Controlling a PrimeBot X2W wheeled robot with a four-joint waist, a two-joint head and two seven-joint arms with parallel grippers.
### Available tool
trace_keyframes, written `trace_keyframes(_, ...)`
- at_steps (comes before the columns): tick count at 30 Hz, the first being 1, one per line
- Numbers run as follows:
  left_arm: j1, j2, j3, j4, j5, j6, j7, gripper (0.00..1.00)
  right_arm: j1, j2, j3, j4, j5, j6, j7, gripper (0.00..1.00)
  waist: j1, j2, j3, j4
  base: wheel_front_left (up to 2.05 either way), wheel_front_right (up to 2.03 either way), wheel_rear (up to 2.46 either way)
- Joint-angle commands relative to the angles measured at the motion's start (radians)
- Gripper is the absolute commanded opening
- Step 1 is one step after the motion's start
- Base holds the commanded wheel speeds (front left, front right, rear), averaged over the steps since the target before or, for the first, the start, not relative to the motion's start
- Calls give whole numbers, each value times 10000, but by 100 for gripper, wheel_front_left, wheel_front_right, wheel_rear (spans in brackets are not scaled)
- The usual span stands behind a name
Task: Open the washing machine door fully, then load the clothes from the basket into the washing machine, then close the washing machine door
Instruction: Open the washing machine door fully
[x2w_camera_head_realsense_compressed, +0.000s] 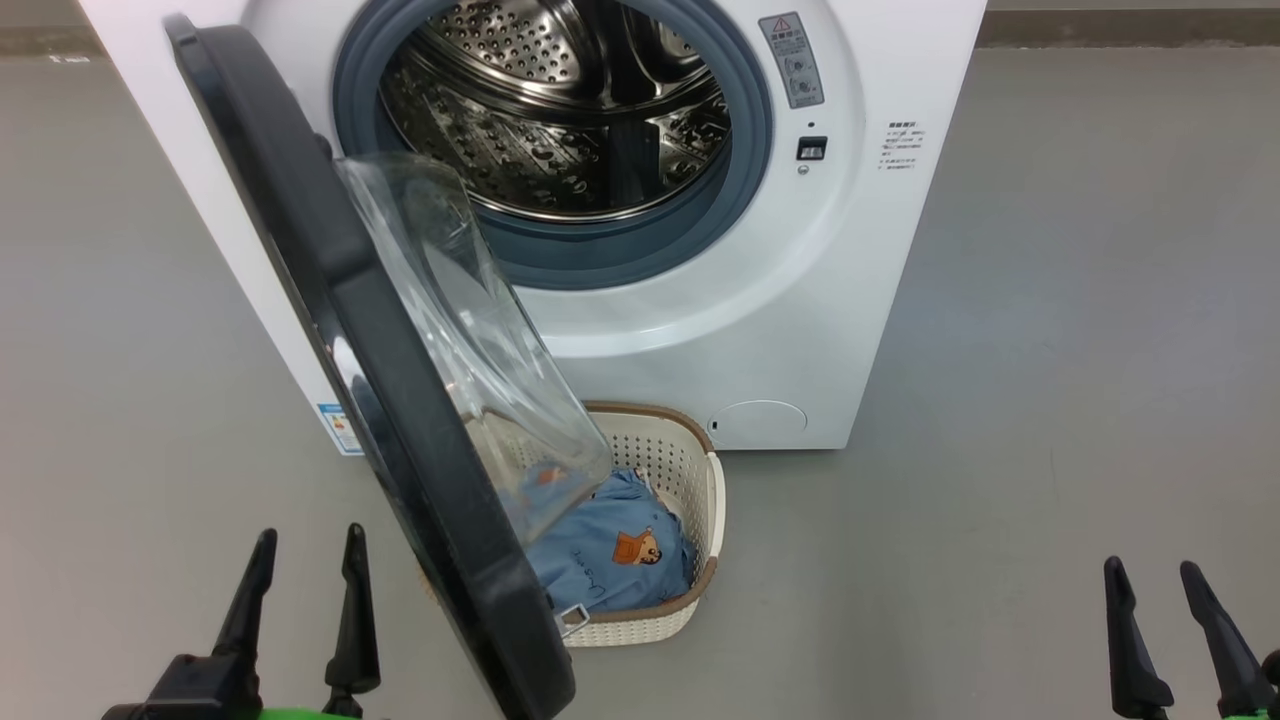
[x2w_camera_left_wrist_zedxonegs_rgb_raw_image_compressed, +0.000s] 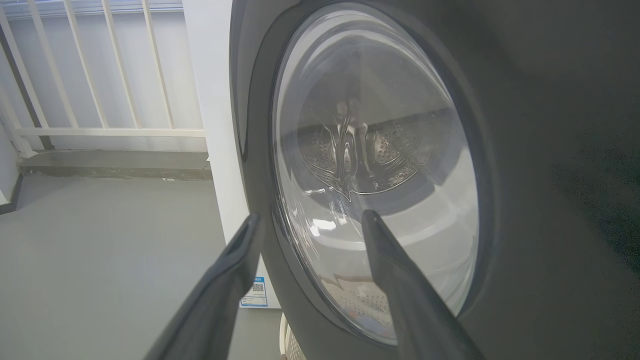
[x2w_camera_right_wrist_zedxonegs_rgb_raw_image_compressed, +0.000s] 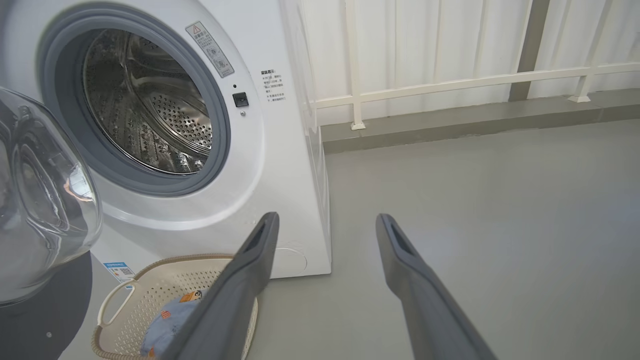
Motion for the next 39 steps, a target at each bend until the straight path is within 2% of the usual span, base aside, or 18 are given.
trace_keyframes(1,-239,102,309,-202,32,34,-65,100,-66,-135,137,-247,-155,98,-120,100,1,-1,0,5,0,0,0)
trace_keyframes(10,-227,102,377,-172,103,-16,-65,100,142,124,-102,-8,-531,98,-120,100,1,-1,-5,-14,0,0,0)
trace_keyframes(30,-122,102,374,-75,128,-38,-65,100,177,143,-53,94,-809,98,-120,100,1,-1,-146,100,0,0,0)
trace_keyframes(31,-105,102,377,-53,112,-35,-65,87,182,140,-44,91,-810,98,-120,100,1,-1,-148,98,0,0,0)
trace_keyframes(32,-97,102,381,-36,94,-36,-65,55,188,139,-40,89,-810,98,-120,100,1,-1,-148,95,0,0,0)
trace_keyframes(33,-92,102,382,-19,75,-44,-65,17,192,139,-41,86,-811,98,-120,100,1,-1,-147,94,0,0,0)
trace_keyframes(34,-88,102,385,7,50,-50,-65,0,192,140,-45,79,-813,98,-120,100,1,-1,-141,91,0,0,0)
trace_keyframes(39,-144,102,475,50,-76,74,-65,0,146,147,-77,67,-811,98,-120,100,1,-1,-87,103,0,0,0)
